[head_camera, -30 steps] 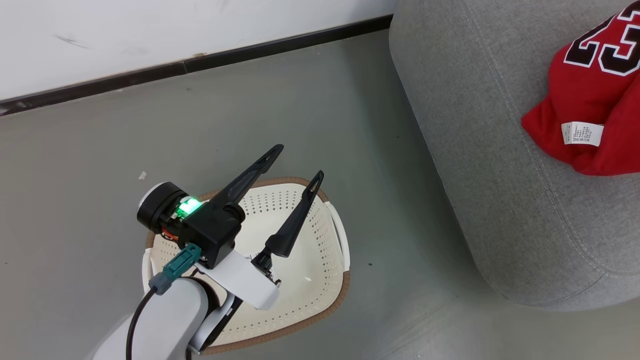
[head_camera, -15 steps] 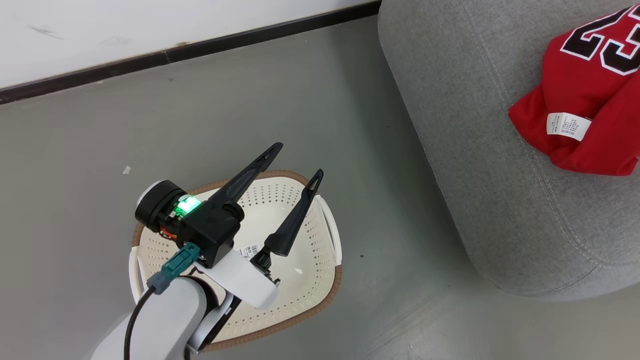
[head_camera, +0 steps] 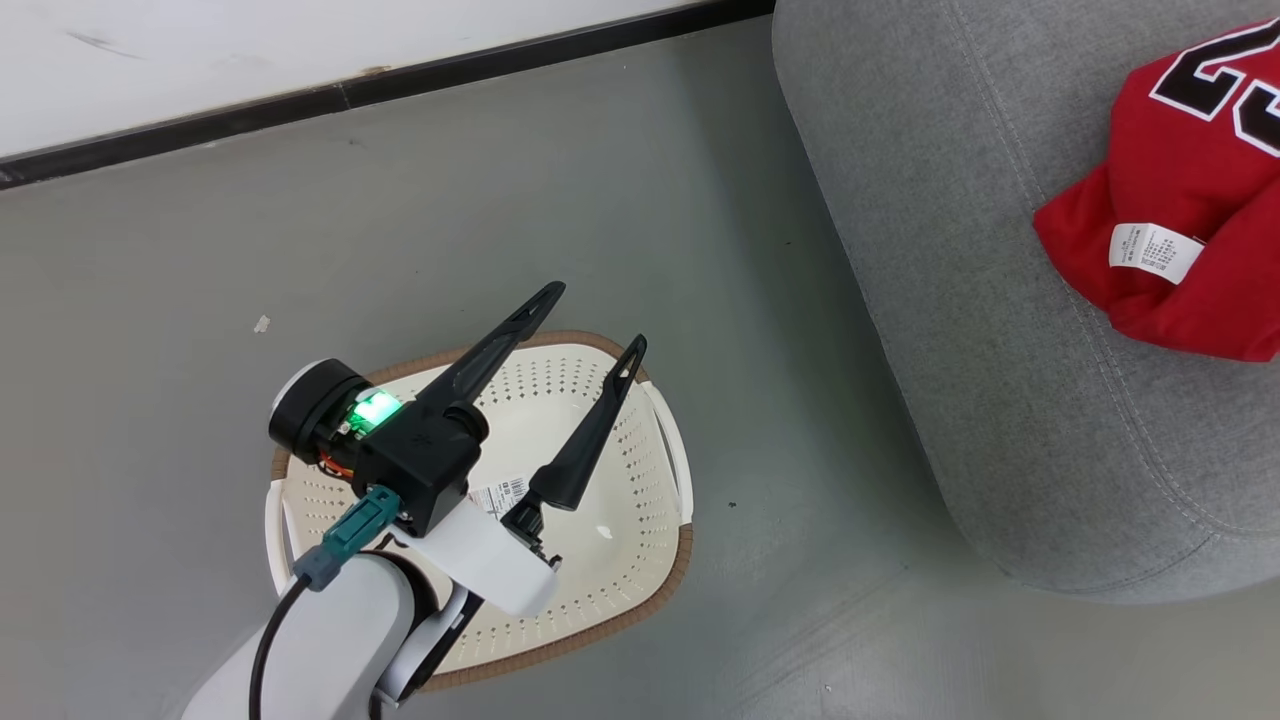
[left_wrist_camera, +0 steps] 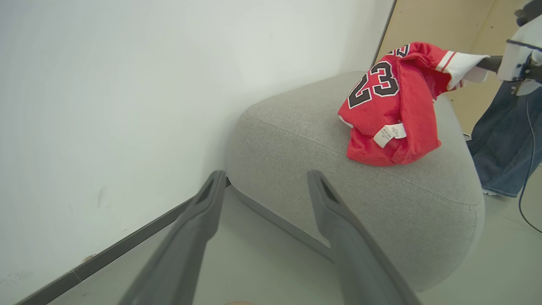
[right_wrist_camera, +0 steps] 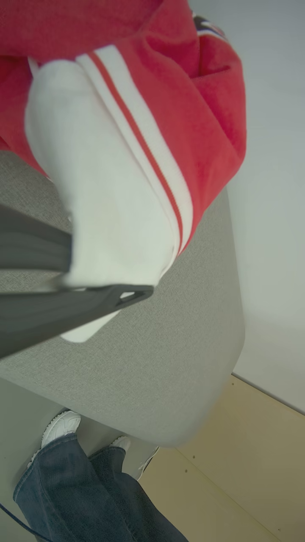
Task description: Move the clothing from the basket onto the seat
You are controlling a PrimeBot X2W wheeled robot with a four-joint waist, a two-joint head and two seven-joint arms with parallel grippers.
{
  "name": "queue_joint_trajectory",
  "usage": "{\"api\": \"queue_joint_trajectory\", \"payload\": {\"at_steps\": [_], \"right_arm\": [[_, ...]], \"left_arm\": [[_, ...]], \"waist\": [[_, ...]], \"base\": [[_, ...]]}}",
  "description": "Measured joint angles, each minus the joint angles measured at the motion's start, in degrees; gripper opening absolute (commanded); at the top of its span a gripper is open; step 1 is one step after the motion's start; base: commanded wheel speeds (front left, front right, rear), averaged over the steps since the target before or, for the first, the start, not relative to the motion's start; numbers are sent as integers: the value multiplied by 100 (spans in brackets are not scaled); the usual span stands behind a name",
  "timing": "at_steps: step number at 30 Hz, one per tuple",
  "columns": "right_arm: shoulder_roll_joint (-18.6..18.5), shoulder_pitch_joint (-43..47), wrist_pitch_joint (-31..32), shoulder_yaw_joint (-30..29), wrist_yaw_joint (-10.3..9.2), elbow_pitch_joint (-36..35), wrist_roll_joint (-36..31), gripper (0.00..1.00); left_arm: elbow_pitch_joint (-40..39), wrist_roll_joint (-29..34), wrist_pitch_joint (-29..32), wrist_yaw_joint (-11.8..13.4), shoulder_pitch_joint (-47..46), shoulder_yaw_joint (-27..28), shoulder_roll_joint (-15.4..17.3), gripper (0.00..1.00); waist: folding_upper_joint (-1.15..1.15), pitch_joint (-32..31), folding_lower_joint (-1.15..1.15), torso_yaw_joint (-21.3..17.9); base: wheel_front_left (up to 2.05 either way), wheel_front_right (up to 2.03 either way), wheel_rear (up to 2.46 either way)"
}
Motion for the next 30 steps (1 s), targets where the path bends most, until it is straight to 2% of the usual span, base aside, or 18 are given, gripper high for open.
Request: {"api": "queue_joint_trajectory", "payload": {"at_steps": [2, 5, 6, 7, 8, 9, 17, 30], "right_arm": [[-13, 0, -9, -23, 1, 19, -75, 20], [-43, 0, -10, -18, 1, 57, -259, 44], [-47, 0, -11, -16, 1, 67, -294, 48], [-53, 0, -14, -15, 1, 75, -327, 65], [-58, 0, -16, -16, 1, 78, -358, 88], [-60, 0, -16, -20, 1, 81, -361, 100], [-118, 0, -65, -46, 1, 167, -543, 100], [13, 2, -87, -313, 1, 336, -595, 100]], "left_arm": [[-1, 0, -5, 4, 0, 1, -1, 100], [-1, -1, -10, 5, 0, 8, -3, 100], [-1, -1, -16, 5, 0, 9, -5, 100], [-1, -1, -16, 5, 0, 9, -9, 100], [-1, -1, -18, 5, 0, 9, -13, 100], [-1, -1, -21, 5, 0, 9, -16, 100], [-1, -1, -60, 32, 0, 11, -37, 100], [49, -2, -141, 48, 0, 30, -40, 100]], "waist": [[0, 9, 0, 14], [0, 20, 0, 25], [0, 24, 0, 26], [0, 28, 0, 27], [0, 34, 0, 27], [0, 40, 0, 26], [0, 101, 0, 5], [0, 133, 0, -53]], "base": [[0, 0, 0], [0, 0, 0], [0, 0, 0], [0, 0, 0], [0, 0, 0], [0, 0, 0], [0, 0, 0], [0, 0, 0]]}}
